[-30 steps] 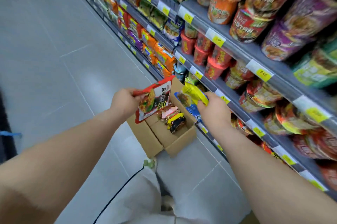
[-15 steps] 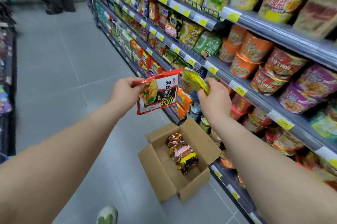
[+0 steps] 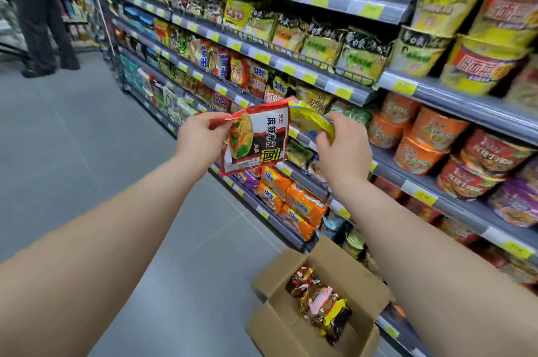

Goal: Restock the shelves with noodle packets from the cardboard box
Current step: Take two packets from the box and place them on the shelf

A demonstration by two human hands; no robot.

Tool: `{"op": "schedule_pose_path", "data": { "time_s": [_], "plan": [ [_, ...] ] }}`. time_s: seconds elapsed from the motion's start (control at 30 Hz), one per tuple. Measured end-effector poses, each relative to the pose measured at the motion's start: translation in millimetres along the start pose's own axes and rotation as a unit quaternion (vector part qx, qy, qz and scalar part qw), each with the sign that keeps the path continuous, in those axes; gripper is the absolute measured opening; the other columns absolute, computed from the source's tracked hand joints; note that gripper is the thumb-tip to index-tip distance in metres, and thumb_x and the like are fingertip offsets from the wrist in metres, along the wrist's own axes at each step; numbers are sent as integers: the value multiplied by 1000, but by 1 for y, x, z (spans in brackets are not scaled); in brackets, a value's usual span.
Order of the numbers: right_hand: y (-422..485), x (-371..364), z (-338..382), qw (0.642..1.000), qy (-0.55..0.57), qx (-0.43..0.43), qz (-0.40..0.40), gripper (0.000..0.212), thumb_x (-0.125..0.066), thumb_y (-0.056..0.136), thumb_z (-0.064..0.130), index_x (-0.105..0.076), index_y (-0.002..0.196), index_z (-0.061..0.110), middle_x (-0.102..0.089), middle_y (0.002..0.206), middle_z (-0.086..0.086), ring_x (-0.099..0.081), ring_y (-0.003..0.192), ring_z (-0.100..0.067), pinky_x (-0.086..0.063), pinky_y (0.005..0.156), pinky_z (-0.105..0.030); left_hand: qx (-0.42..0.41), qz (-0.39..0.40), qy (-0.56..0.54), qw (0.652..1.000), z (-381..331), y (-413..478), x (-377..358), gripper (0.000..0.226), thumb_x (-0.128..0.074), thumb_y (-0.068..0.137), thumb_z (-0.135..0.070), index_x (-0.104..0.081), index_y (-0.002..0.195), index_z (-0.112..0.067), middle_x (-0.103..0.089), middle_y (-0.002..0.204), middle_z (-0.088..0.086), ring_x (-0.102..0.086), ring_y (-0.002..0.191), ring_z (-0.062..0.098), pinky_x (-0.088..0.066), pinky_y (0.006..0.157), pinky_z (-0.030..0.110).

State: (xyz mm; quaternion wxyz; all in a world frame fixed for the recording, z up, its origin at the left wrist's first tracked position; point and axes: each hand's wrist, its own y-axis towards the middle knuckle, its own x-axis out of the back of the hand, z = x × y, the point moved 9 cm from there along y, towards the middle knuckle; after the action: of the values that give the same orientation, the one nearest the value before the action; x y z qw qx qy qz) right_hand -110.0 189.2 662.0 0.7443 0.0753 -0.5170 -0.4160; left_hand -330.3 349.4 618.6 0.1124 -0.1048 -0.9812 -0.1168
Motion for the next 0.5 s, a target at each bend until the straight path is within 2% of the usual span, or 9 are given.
{"op": "schedule_pose_path", "data": {
  "time_s": [0.13, 0.27, 0.33, 0.4, 0.5],
  "plan": [
    [59, -12, 8, 996, -7, 27, -86, 35, -52, 90, 17, -55, 124, 14, -58, 120, -4, -43, 117, -26, -40, 87, -37, -35, -2, -7, 999, -11, 81, -19, 11, -63, 88, -31, -71, 87, -38, -72, 85, -7, -70, 78, 25, -58, 75, 46],
    [139, -25, 12, 987, -26, 39, -151, 34, -53, 88, 12, -57, 122, 12, -57, 120, -6, -43, 115, -26, -36, 91, -33, -72, 7, -36, 997, -39, 171, -45, 14, -62, 90, -30, -73, 99, -30, -70, 93, -9, -67, 88, 21, -57, 79, 44],
    [174, -29, 19, 981, -38, 50, -184, 33, -54, 87, 11, -58, 120, 10, -57, 119, -8, -44, 113, -28, -32, 92, -30, -97, 4, -53, 994, -56, 209, -54, 15, -60, 91, -30, -73, 99, -30, -71, 92, -8, -67, 88, 22, -57, 80, 45],
    [200, -30, 26, 973, -47, 62, -217, 32, -56, 84, 9, -59, 116, 7, -58, 116, -11, -47, 111, -32, -29, 90, -28, -111, 1, -80, 991, -69, 237, -61, 15, -59, 91, -31, -73, 91, -37, -71, 88, -8, -67, 87, 22, -57, 80, 45],
    [236, -31, 40, 953, -83, 100, -272, 31, -59, 77, 6, -62, 108, 5, -61, 110, -15, -53, 103, -37, -30, 89, -31, -138, -3, -121, 983, -90, 275, -76, 17, -58, 90, -31, -72, 91, -41, -69, 94, -14, -67, 91, 18, -56, 83, 43]
  ]
}}
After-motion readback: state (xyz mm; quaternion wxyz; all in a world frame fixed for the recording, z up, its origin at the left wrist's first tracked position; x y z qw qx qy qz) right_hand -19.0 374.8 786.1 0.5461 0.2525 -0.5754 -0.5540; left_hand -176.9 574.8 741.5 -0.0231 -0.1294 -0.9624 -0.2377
